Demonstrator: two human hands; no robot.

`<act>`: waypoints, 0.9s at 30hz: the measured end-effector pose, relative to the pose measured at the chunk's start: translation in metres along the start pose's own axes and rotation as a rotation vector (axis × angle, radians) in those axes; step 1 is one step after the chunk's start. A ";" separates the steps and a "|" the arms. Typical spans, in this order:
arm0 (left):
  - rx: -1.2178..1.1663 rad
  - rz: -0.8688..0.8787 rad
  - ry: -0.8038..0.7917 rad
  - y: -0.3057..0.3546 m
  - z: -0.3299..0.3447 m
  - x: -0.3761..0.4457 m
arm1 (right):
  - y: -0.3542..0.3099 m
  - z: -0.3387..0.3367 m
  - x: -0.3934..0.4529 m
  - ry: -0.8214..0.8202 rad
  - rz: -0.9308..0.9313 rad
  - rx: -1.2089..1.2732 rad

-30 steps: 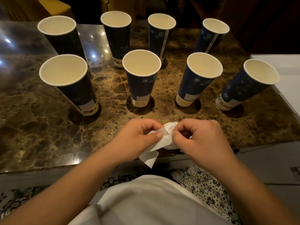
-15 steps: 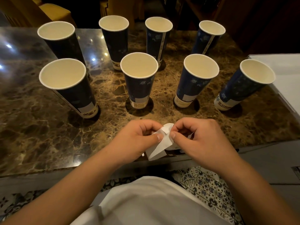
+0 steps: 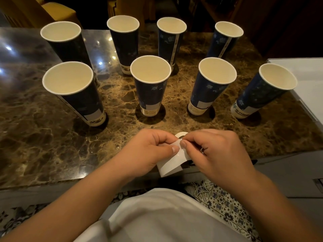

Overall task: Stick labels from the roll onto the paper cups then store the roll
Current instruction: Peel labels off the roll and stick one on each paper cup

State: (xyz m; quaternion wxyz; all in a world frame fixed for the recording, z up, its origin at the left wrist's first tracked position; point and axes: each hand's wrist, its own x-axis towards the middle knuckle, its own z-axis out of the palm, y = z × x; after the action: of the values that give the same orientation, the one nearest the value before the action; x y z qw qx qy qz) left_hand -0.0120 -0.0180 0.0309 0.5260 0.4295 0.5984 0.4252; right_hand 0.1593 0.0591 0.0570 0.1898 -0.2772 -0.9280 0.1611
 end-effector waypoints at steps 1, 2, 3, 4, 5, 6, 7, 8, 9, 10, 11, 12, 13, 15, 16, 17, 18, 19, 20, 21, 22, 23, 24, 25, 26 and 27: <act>-0.022 -0.036 0.004 -0.001 0.001 0.000 | 0.001 0.002 0.000 0.019 0.016 0.013; -0.042 -0.067 0.007 -0.003 0.002 0.000 | 0.002 0.003 0.000 0.041 0.040 0.029; -0.062 -0.094 0.007 -0.005 0.003 -0.001 | 0.002 0.004 -0.001 0.058 0.067 0.046; -0.084 -0.114 0.008 -0.008 0.004 -0.002 | 0.002 0.006 -0.001 0.069 0.099 0.069; -0.111 -0.131 0.010 -0.009 0.005 -0.003 | 0.002 0.007 -0.001 0.078 0.144 0.105; -0.143 -0.145 0.011 -0.010 0.005 -0.005 | 0.002 0.008 -0.001 0.090 0.204 0.160; -0.176 -0.156 0.011 -0.011 0.006 -0.006 | 0.003 0.009 -0.001 0.099 0.279 0.229; -0.199 -0.167 0.015 -0.011 0.006 -0.006 | 0.003 0.008 0.000 0.102 0.357 0.302; -0.212 -0.178 0.020 -0.012 0.005 -0.007 | 0.004 0.008 0.000 0.107 0.423 0.376; -0.210 -0.190 0.031 -0.014 0.004 -0.008 | 0.005 0.006 0.001 0.120 0.476 0.449; -0.203 -0.205 0.042 -0.015 0.003 -0.008 | 0.006 0.004 0.002 0.141 0.516 0.516; -0.193 -0.224 0.057 -0.017 0.002 -0.009 | 0.006 0.001 0.004 0.171 0.545 0.580; -0.180 -0.244 0.071 -0.017 0.001 -0.010 | 0.007 -0.002 0.005 0.204 0.564 0.632; -0.136 -0.258 0.101 -0.018 -0.002 -0.012 | 0.007 -0.007 0.005 0.253 0.561 0.672; -0.102 -0.239 0.142 -0.016 -0.002 -0.013 | 0.007 -0.008 0.005 0.273 0.543 0.664; -0.046 -0.190 0.214 -0.013 -0.001 -0.016 | 0.007 -0.008 0.004 0.300 0.517 0.650; 0.032 -0.111 0.314 -0.009 -0.001 -0.019 | 0.006 -0.007 0.003 0.328 0.478 0.629; 0.112 -0.017 0.401 -0.005 -0.001 -0.022 | 0.003 -0.007 0.002 0.355 0.419 0.593; 0.150 0.050 0.425 0.000 -0.002 -0.024 | 0.001 -0.006 0.000 0.378 0.323 0.512; 0.124 0.071 0.385 0.007 -0.001 -0.025 | 0.000 -0.006 -0.001 0.388 0.182 0.370; 0.034 0.035 0.298 0.012 0.000 -0.026 | -0.002 -0.006 -0.002 0.386 0.017 0.182; -0.118 -0.036 0.187 0.018 0.001 -0.026 | -0.002 -0.004 -0.003 0.373 -0.157 0.001; -0.254 -0.107 0.081 0.023 0.001 -0.026 | -0.002 -0.002 -0.004 0.364 -0.312 -0.121; -0.342 -0.157 0.005 0.028 0.001 -0.026 | -0.002 0.001 -0.004 0.366 -0.417 -0.168; -0.359 -0.168 -0.041 0.030 0.001 -0.026 | -0.003 0.002 -0.003 0.370 -0.481 -0.168; -0.336 -0.166 -0.048 0.031 0.001 -0.026 | -0.005 0.002 -0.002 0.371 -0.523 -0.151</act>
State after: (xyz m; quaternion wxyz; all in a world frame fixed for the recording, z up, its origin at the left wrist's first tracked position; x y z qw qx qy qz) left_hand -0.0066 -0.0343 0.0668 0.6376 0.2947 0.5396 0.4641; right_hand 0.1576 0.0539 0.0565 0.3692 -0.0672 -0.9268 -0.0157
